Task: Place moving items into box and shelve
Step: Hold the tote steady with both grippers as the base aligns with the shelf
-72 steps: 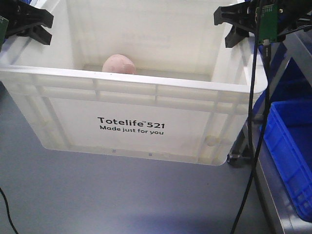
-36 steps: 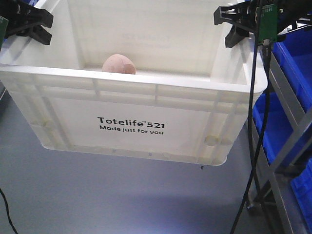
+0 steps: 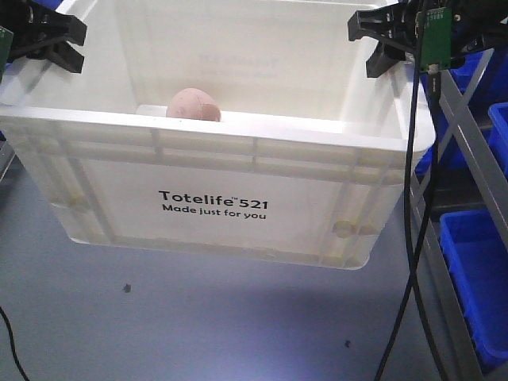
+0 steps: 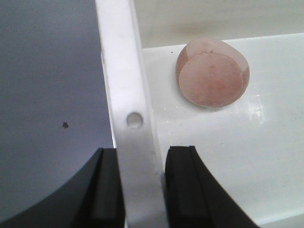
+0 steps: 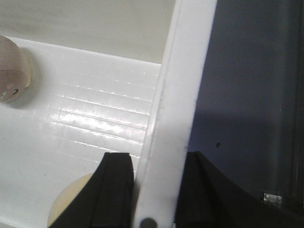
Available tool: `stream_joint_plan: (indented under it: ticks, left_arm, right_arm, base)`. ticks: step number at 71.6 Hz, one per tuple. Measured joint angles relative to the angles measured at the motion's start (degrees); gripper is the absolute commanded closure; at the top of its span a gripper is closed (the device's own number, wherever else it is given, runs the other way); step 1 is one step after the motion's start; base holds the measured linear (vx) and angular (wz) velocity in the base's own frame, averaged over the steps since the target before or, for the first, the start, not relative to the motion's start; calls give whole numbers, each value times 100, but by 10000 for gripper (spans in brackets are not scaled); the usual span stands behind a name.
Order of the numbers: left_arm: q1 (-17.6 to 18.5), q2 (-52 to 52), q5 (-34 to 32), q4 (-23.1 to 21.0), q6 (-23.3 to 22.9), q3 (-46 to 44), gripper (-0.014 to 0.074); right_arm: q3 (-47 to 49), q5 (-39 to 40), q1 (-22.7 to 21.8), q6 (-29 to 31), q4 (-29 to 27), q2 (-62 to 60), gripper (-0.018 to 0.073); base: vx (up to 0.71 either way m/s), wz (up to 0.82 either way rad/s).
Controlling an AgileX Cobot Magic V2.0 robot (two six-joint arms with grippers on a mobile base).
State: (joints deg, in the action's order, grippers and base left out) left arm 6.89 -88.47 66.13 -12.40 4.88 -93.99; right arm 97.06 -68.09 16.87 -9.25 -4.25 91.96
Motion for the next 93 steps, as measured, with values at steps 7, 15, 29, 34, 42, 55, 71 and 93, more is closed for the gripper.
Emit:
stream_joint_plan:
  ticks: [7, 15, 29, 34, 42, 55, 71, 93]
  left_arm:
    - [0, 0, 0, 0, 0, 0, 613]
    - [0, 0, 0, 0, 0, 0, 613]
    - [0, 0, 0, 0, 0, 0, 613]
    - [0, 0, 0, 0, 0, 0, 613]
    - [0, 0, 0, 0, 0, 0, 613]
    - [0, 0, 0, -5, 0, 0, 613]
    - [0, 0, 0, -12, 0, 0, 613]
    - [0, 0, -43, -48, 0, 0, 613]
  right_arm:
    - [0, 0, 0, 0, 0, 0, 571]
    - [0, 0, 0, 0, 0, 0, 571]
    - [0, 0, 0, 0, 0, 0, 571]
    - [0, 0, 0, 0, 0, 0, 571]
    - [0, 0, 0, 0, 0, 0, 571]
    - [0, 0, 0, 0, 5, 0, 571]
    - [0, 0, 0, 0, 12, 0, 571]
    - [0, 5, -8, 0, 37, 0, 571]
  base:
    - [46, 3]
    - [45, 3]
    - [45, 5]
    - [45, 8]
    - [45, 9]
    - [45, 13]
    - [44, 20]
    - [40, 36]
